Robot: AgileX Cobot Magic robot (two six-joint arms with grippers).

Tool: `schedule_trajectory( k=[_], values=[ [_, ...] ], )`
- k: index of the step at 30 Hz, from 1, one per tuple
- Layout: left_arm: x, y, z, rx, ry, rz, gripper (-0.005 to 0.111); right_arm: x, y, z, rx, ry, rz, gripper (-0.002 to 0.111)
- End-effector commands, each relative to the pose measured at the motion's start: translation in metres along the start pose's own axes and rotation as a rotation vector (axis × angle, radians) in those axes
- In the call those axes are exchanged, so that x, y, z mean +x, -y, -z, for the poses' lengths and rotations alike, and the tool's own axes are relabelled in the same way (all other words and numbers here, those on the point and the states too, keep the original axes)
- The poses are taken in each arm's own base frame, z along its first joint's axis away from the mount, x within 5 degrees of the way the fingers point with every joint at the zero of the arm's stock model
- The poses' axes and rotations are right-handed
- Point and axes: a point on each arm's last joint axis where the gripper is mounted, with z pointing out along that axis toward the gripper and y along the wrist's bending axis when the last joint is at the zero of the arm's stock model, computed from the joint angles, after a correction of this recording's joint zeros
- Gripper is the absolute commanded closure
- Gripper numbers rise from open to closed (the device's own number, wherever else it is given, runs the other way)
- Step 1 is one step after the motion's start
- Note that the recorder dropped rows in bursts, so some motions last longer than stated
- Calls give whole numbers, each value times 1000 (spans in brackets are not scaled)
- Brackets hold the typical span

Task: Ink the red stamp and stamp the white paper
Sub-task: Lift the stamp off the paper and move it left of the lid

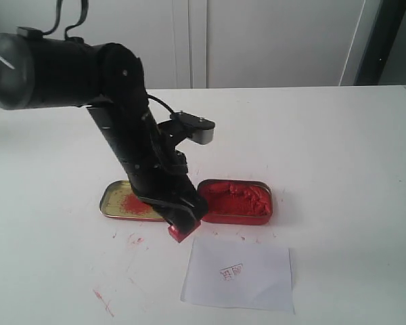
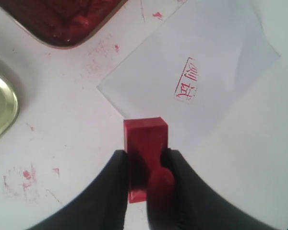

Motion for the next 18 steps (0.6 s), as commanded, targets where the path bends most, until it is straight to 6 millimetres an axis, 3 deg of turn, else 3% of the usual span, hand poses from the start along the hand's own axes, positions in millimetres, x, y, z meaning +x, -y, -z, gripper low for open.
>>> schedule_trajectory(
  k=[1,18],
  values=[
    [15,-6,10,47,59,59,107,0,0,0,2,14,-3,108],
    [56,-34,-6,366,224,228,107,0,0,0,2,14,-3,108]
  ],
)
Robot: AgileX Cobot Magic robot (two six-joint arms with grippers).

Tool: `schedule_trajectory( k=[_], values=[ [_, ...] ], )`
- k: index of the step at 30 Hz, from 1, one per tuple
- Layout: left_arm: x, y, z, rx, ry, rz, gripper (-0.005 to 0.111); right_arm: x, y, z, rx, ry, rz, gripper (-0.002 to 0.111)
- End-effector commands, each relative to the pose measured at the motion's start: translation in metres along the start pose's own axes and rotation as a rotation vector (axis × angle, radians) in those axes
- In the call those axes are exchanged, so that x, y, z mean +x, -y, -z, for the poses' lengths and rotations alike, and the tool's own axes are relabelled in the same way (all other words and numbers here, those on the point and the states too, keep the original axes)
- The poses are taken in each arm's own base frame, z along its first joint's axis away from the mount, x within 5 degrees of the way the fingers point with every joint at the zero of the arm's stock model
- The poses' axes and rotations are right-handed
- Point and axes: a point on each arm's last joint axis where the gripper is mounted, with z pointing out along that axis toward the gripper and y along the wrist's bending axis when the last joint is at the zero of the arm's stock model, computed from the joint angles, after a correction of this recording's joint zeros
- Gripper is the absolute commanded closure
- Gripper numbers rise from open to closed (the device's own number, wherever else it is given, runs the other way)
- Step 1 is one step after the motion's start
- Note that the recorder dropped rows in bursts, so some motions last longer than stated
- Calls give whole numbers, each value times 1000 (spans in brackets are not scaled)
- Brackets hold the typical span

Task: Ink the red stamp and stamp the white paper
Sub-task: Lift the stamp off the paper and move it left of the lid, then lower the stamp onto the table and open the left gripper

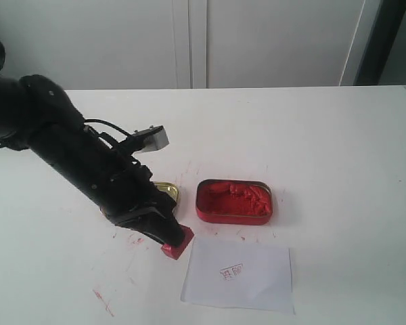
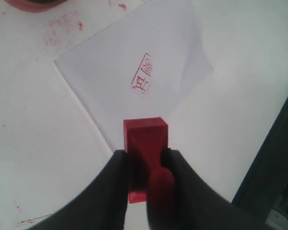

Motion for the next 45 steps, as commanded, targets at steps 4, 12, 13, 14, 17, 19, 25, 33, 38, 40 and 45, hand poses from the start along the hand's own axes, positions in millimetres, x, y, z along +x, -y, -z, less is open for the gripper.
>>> schedule_trajectory(
  k=[4,12,13,14,17,19,25,33,38,40,45],
  values=[
    [15,-16,3,78,73,70,107,0,0,0,2,14,-3,108],
    [29,-38,13,94,102,152,107,0,0,0,2,14,-3,108],
    [31,-41,15,99,103,162,107,0,0,0,2,14,-3,108],
    [33,-44,16,101,104,162,107,0,0,0,2,14,-3,108],
    [40,-50,19,111,105,164,107,0,0,0,2,14,-3,108],
    [43,-55,22,114,110,164,107,0,0,0,2,14,-3,108],
    [48,-69,34,101,147,189,107,0,0,0,2,14,-3,108],
    [52,-77,27,149,114,232,107,0,0,0,2,14,-3,108],
    [53,-83,20,161,96,259,107,0,0,0,2,14,-3,108],
    [53,-83,20,161,96,259,107,0,0,0,2,14,-3,108],
    [54,-85,20,142,90,252,107,0,0,0,2,14,-3,108]
  ],
)
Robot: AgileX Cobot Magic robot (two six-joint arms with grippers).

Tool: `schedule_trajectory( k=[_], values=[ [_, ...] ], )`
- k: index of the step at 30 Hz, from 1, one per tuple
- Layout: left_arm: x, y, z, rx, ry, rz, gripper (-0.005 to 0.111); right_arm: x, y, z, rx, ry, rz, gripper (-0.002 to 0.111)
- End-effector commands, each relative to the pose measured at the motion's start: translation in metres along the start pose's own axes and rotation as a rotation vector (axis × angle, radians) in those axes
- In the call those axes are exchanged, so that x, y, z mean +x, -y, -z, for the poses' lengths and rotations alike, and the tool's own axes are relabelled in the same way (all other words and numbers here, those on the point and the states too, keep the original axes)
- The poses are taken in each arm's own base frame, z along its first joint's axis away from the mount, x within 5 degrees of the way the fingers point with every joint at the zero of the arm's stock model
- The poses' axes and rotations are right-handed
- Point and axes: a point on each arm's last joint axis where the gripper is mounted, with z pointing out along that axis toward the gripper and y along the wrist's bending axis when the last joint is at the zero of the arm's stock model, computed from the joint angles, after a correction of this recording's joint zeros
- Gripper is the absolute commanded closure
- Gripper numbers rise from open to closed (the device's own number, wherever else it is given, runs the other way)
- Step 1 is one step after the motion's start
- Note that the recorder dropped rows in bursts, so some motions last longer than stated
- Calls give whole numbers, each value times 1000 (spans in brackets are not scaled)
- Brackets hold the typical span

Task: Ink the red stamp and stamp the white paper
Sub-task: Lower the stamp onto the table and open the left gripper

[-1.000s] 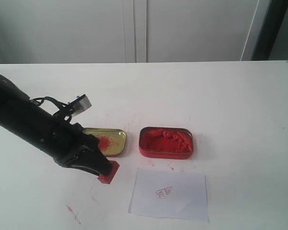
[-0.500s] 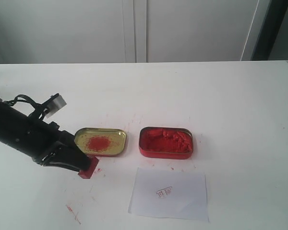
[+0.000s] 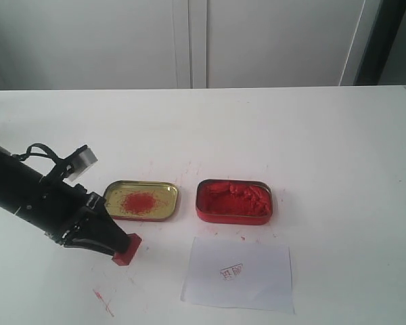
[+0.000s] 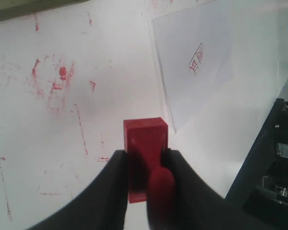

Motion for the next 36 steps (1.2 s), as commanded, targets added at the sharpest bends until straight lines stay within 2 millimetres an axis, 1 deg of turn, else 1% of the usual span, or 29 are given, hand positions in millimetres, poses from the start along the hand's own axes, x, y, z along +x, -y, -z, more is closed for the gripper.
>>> schedule_trajectory(
  k=[1,21,30,36],
  values=[
    [2,0,0,0,-5,-6,107,0,0,0,2,14,-1,108],
    [-3,-9,1,-93,45,18,107,0,0,0,2,14,-1,108],
    [0,-16,-8,-59,15,64,107,0,0,0,2,14,-1,108],
    [-1,-17,-9,-57,20,70,107,0,0,0,2,14,-1,108]
  ],
)
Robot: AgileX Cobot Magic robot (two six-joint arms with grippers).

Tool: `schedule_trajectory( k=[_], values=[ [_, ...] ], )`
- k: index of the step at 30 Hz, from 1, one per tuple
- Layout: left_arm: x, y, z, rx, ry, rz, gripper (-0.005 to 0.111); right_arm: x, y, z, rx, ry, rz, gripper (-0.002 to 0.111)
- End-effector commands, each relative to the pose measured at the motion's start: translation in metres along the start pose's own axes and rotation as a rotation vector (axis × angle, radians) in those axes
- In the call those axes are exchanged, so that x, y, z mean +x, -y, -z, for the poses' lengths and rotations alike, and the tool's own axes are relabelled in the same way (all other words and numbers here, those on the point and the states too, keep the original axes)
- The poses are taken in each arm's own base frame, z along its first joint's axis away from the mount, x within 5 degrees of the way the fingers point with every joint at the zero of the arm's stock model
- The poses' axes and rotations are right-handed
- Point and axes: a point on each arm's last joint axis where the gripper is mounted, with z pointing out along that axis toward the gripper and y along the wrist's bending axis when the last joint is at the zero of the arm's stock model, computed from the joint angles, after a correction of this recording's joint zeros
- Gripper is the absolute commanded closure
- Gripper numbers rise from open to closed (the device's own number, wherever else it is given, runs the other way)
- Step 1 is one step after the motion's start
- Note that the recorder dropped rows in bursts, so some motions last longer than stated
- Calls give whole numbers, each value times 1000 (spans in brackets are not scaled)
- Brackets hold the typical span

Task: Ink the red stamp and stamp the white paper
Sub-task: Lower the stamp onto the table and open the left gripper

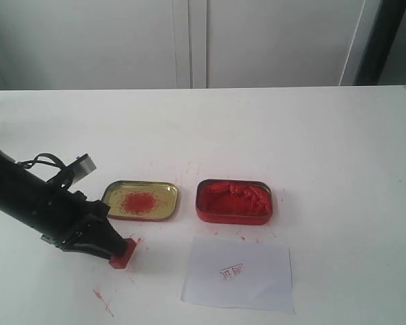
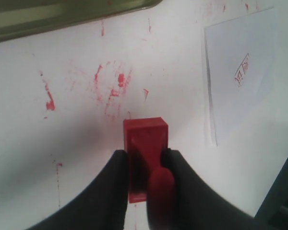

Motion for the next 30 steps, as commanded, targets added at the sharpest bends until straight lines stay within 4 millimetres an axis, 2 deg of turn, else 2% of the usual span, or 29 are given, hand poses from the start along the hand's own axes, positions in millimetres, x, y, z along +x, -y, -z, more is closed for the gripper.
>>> schedule_trajectory(
  k=[1,3,5,8,9,11,13,18,30],
  values=[
    [1,2,0,28,8,31,107,0,0,0,2,14,-1,108],
    [0,2,0,30,11,35,105,0,0,0,2,14,-1,108],
    [0,2,0,30,11,38,98,0,0,0,2,14,-1,108],
    [0,2,0,30,11,40,81,0,0,0,2,14,-1,108],
    [0,2,0,30,11,40,70,0,0,0,2,14,-1,108],
    [0,2,0,30,11,40,60,0,0,0,2,14,-1,108],
    [0,1,0,26,13,40,56,0,0,0,2,14,-1,108],
    [0,0,0,16,20,40,50,0,0,0,2,14,-1,108],
    [-14,2,11,-54,-29,-6,50,0,0,0,2,14,-1,108]
  ],
)
